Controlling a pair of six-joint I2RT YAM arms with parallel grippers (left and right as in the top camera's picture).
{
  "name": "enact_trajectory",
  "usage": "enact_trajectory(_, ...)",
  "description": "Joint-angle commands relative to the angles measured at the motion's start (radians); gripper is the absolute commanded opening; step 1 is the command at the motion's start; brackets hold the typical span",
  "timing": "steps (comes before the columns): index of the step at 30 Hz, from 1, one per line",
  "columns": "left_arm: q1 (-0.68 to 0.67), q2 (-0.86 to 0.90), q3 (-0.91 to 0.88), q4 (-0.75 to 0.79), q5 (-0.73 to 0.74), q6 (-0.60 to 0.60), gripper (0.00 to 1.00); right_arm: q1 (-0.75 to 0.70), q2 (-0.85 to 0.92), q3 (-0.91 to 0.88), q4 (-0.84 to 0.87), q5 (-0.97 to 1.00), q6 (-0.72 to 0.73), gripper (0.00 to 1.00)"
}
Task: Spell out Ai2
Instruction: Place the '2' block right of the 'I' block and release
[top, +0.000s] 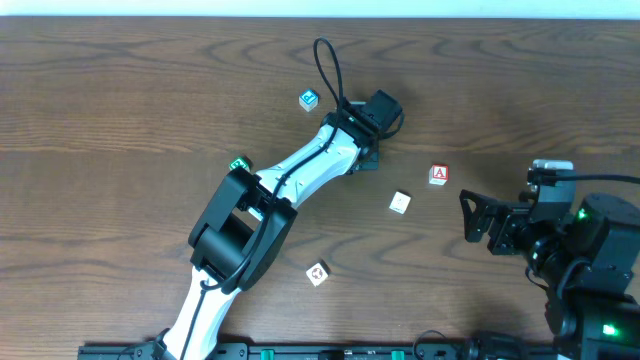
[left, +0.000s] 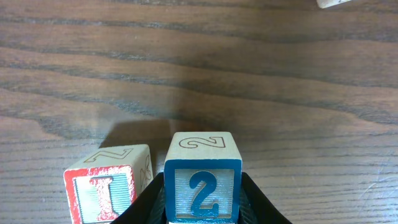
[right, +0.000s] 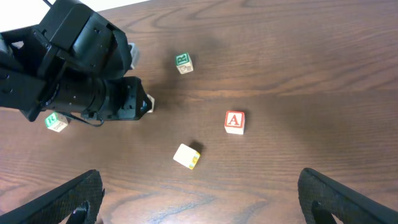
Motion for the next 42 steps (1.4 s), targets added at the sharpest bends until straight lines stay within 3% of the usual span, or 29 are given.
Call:
enact_trajectory(1, 0.004, 0.024, 0.018, -0.014, -0.006, -0.016, 0.17, -0.009, -0.002, 0.018, 0.0, -0.004, 0.01, 0.99)
enact_trajectory(4, 0.003, 0.024, 0.018, -0.018, -0.006, -0.016, 0.27, -0.009, -0.001, 0.018, 0.0, -0.004, 0.01, 0.99)
enact_trajectory(9, 0.003, 0.024, 0.018, -0.021, 0.001, -0.016, 0.29, -0.009, -0.002, 0.018, 0.0, -0.004, 0.01, 0.99)
enact_trajectory(11, 0.003, 0.024, 0.018, -0.021, 0.003, -0.016, 0.36, -0.009, -0.002, 0.018, 0.0, -0.004, 0.011, 0.99)
enact_trajectory(23, 0.002, 0.024, 0.018, -0.026, 0.039, -0.016, 0.36, -0.009, -0.002, 0.018, 0.0, -0.004, 0.014, 0.99)
enact_trajectory(36, 0.001, 0.02, 0.018, -0.19, 0.136, -0.019, 0.36, -0.009, 0.006, 0.018, -0.015, -0.012, 0.021, 0.99)
enact_trajectory(42, -0.007, -0.035, 0.018, -0.248, 0.16, -0.014, 0.27, -0.009, 0.104, 0.018, -0.03, -0.011, 0.039, 0.99)
